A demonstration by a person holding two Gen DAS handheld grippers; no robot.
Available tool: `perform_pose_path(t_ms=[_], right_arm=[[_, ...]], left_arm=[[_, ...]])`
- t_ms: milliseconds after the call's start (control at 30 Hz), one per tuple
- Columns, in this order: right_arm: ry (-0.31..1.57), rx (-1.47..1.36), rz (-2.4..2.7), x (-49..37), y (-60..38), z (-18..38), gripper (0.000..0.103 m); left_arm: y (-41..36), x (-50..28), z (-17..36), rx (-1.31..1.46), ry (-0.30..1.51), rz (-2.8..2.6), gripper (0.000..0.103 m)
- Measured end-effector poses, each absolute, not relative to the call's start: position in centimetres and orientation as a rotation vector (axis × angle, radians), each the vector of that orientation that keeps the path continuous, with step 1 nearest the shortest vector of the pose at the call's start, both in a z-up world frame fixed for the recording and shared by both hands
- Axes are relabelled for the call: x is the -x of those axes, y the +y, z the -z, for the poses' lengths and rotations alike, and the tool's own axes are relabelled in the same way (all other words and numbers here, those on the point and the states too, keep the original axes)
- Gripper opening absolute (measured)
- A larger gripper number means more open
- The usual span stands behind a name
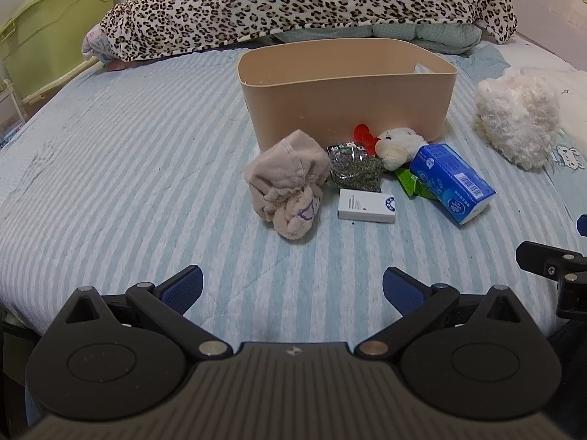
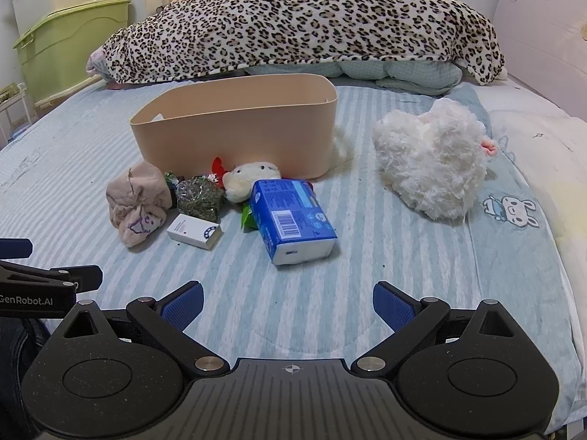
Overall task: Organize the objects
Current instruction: 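Approach the items in front of the beige basket with both tools, then grasp the pink sock with left tool while right tool grasps blue tissue pack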
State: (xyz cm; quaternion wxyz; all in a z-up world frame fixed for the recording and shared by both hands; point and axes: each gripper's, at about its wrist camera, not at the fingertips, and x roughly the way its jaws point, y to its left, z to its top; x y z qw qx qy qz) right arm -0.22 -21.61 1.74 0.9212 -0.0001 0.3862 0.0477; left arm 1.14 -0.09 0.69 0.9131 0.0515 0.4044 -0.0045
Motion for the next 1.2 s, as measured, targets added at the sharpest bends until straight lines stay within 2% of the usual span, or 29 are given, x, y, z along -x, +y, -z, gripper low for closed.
perform_pose_path(t_ms=[433, 833, 1133, 1167, 1200], right_arm=[[0.782, 0.013, -0.141, -4.0, -21.1, -1.1, 0.1], [0.844, -0.025, -0.138, -10.4, -21.7, 1.6, 0.1], [0.922, -0.022, -0.17, -14.0, -21.2, 4.6, 0.09], [0.929, -0.016, -0.173, -14.3, -21.1, 4.9, 0.088], [0.931, -0.008, -0.172, -14.4, -21.0, 5.3, 0.081]], left_arm=[[1.1, -5.6, 0.2, -0.117, 0.814, -0.013, 0.103], [2.8, -12.0, 1.4, -0.12, 0.782, -0.026, 0.103], [3.0, -15.9, 3.1, -0.086, 0.816, 0.054, 0.103], [3.0, -16.2, 3.2, -0.079, 0.822, 0.061, 0.103], [3.0, -16.5, 3.4, -0.072, 0.828, 0.072, 0.102]])
